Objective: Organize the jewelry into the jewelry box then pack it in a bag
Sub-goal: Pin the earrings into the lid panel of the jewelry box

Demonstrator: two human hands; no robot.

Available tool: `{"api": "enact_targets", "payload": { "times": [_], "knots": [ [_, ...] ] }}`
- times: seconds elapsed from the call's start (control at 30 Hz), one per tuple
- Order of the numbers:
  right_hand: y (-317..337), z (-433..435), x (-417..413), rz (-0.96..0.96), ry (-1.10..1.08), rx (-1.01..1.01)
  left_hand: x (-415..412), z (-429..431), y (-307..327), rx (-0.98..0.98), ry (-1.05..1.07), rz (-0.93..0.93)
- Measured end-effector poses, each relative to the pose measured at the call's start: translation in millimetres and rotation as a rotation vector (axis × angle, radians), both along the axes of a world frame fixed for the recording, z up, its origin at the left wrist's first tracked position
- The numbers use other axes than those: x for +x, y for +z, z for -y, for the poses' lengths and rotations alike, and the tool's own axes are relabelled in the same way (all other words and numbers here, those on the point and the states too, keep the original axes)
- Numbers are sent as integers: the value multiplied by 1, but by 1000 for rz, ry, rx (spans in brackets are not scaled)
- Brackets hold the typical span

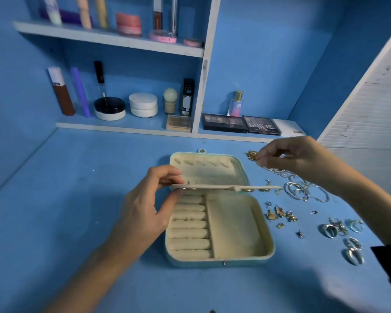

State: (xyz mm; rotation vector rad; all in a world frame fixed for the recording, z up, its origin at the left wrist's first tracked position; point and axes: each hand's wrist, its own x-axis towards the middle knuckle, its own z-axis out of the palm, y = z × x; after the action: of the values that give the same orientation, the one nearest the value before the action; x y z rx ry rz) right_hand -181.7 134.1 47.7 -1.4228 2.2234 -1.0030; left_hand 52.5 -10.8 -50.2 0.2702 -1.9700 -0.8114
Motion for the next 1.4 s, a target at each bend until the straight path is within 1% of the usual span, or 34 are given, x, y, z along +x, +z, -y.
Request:
{"api": "enact_targets", "payload": {
  "times": [0.13, 0.27, 0.47, 0.67, 1.07, 1.27, 1.4],
  "knots": [
    [12, 20, 30, 106, 147, 30, 4, 0, -7, -43, -8, 35],
    [7, 44, 54, 180, 296, 133, 5, 1, -10, -117, -5, 21],
    [3, 68, 69, 259, 421, 229, 5, 1, -10, -160, -2, -7],
    [3, 74, 70, 232, 460, 290, 5, 1, -8, -190, -11, -5],
    [2, 75, 71, 194, 488, 300, 5, 1, -7, -193, -8, -2],
    [2, 75, 71, 230, 487, 282, 5, 0, -6, -207, 0, -9],
    [3, 75, 72, 196, 491, 295, 6, 0, -5, -203, -2, -4]
  ]
}}
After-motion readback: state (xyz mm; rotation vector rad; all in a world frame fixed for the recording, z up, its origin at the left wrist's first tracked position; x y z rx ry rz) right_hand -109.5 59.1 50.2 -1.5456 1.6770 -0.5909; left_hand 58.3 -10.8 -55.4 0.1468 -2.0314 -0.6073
